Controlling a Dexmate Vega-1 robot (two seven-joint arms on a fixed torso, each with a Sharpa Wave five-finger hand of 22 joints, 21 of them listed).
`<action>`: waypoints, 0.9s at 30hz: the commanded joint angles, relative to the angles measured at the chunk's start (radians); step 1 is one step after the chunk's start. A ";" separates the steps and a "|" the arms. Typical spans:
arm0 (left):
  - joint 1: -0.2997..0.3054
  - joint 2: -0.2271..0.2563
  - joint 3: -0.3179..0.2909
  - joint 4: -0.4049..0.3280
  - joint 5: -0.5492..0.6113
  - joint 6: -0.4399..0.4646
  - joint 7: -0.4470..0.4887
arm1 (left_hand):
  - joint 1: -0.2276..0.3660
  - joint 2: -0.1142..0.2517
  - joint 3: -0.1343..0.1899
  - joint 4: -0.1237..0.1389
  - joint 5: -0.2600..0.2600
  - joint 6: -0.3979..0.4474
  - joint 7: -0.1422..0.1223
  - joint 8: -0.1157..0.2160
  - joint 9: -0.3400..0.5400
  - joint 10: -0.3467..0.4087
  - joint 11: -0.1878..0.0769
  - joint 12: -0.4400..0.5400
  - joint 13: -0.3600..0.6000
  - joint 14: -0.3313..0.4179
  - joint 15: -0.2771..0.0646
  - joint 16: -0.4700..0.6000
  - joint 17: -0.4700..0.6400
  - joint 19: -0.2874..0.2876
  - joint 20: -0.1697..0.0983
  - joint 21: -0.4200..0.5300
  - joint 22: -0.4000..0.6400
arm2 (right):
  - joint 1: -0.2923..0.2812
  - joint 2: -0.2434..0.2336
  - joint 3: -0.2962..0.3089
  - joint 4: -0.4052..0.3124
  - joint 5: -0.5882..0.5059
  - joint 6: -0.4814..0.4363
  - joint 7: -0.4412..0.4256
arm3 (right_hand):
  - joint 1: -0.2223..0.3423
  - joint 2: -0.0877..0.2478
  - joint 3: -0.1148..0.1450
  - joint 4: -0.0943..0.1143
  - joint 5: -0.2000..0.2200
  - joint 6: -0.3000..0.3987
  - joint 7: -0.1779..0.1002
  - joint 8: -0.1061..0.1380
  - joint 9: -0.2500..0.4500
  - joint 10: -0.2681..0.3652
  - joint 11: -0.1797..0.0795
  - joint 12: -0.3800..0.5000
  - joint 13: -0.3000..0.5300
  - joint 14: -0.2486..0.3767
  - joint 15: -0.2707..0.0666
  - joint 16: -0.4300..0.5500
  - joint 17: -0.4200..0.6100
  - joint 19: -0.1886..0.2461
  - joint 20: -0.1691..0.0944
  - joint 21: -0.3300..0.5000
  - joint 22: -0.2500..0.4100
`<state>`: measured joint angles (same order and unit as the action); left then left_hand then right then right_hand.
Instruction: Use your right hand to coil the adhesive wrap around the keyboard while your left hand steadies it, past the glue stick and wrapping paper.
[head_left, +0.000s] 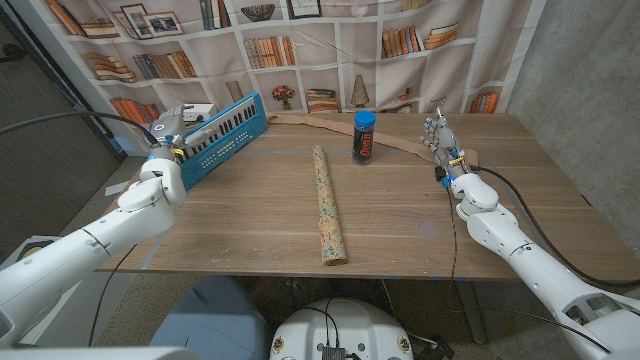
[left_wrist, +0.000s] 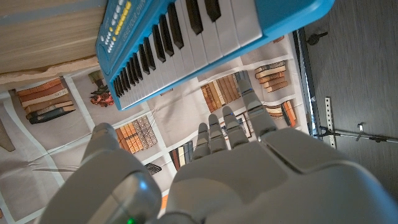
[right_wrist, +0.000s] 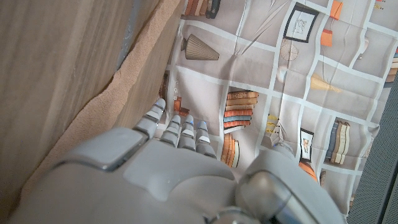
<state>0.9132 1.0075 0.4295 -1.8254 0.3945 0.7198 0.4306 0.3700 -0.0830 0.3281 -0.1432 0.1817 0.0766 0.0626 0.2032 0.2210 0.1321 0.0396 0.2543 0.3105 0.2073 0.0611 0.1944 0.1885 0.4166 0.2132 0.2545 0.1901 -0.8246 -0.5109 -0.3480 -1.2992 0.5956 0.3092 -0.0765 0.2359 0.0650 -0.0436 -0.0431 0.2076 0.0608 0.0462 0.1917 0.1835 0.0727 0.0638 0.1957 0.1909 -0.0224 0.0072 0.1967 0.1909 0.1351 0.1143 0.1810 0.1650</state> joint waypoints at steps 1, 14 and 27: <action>0.005 0.001 -0.006 0.027 -0.026 -0.017 0.033 | 0.006 0.007 0.002 0.004 0.004 -0.015 0.009 0.002 0.005 0.006 0.014 0.004 0.006 0.013 0.012 0.009 0.005 0.020 0.004 0.011 0.007 | 0.008 0.005 -0.006 0.003 -0.008 -0.008 -0.006 | 0.008 -0.002 0.000 -0.005 -0.002 0.006 0.000 0.006 0.004 0.004 -0.003 0.004 0.001 -0.004 -0.005 0.002 0.001 -0.001 -0.001 0.006 0.004; 0.004 -0.025 0.010 0.026 -0.059 0.062 0.018 | 0.012 0.012 0.003 0.005 0.004 -0.036 0.053 0.002 0.009 -0.003 0.041 0.003 0.013 0.004 0.048 0.005 0.006 0.028 0.008 0.011 0.011 | 0.019 0.011 -0.016 0.011 -0.014 -0.019 -0.007 | 0.008 -0.002 0.000 -0.006 -0.002 0.007 -0.002 0.006 0.004 0.004 -0.003 0.004 0.002 -0.004 -0.005 0.002 0.001 -0.001 -0.001 0.006 0.004; -0.028 -0.043 0.042 0.034 -0.094 0.111 -0.007 | 0.013 0.018 0.002 0.009 0.003 -0.067 0.065 0.002 0.012 -0.025 0.055 -0.002 0.023 -0.046 0.132 -0.005 0.008 -0.001 0.010 -0.007 0.014 | 0.025 0.018 -0.020 0.018 -0.017 -0.023 -0.015 | 0.008 -0.001 0.000 -0.007 -0.003 0.007 -0.001 0.005 0.004 0.004 -0.004 0.004 0.002 -0.004 -0.006 0.002 0.001 -0.002 0.000 0.006 0.004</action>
<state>0.9097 0.9784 0.4474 -1.7985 0.3238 0.7936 0.4398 0.3781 -0.0749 0.3280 -0.1376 0.1817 0.0175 0.1251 0.2033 0.2304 0.1087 0.0950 0.2544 0.3285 0.1628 0.1803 0.1859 0.1934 0.4173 0.2251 0.2546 0.1983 -0.8032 -0.4977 -0.3650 -1.2853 0.5804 0.2909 -0.0851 0.2359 0.0650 -0.0438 -0.0428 0.2077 0.0607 0.0463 0.1917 0.1835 0.0726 0.0638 0.1957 0.1909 -0.0225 0.0072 0.1967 0.1910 0.1351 0.1143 0.1810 0.1650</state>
